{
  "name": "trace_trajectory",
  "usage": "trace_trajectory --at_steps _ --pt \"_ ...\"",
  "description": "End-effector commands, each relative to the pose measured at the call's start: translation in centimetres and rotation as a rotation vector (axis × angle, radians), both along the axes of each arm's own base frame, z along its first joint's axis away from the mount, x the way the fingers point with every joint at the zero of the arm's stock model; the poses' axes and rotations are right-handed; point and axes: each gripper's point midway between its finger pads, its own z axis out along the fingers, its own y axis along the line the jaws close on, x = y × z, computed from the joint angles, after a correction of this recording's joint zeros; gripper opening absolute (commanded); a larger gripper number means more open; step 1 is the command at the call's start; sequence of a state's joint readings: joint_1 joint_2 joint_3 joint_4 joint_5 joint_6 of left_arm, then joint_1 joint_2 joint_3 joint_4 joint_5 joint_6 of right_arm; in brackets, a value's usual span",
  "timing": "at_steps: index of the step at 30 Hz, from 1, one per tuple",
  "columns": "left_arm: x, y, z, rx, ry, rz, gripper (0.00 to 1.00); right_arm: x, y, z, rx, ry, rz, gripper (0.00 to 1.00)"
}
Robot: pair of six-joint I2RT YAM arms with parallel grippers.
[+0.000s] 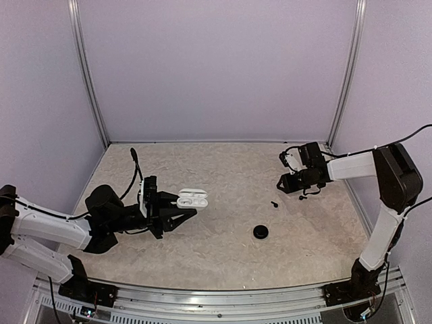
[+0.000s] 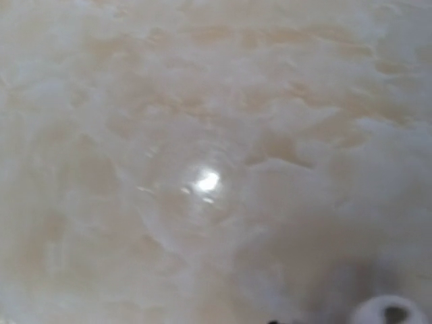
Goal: Insert the wireless bluetooth earbuds into the charging case
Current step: Move the right earbud to the corner of the board.
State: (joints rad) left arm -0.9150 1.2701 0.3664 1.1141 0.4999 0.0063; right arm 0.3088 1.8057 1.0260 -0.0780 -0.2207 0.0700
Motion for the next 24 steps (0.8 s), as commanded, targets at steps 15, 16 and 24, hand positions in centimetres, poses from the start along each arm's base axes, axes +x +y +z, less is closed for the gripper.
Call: trace_trajectory --at_steps 15,16,24 --pt "-0.1 0.0 1.3 -0.031 -0.023 -0.004 0.01 3.0 -7.6 1.6 -0.061 -0.076 -0.081 0.31" --pt "-0.1 0.0 1.3 -0.031 -0.022 -0.004 0.01 3.2 -7.5 1.4 -0.057 -0.072 -0.071 0.31" --pt "-0.1 0.0 1.2 -0.027 -0.025 -0.003 0.01 4.8 -6.8 0.1 -0.040 -0.049 -0.015 0.30"
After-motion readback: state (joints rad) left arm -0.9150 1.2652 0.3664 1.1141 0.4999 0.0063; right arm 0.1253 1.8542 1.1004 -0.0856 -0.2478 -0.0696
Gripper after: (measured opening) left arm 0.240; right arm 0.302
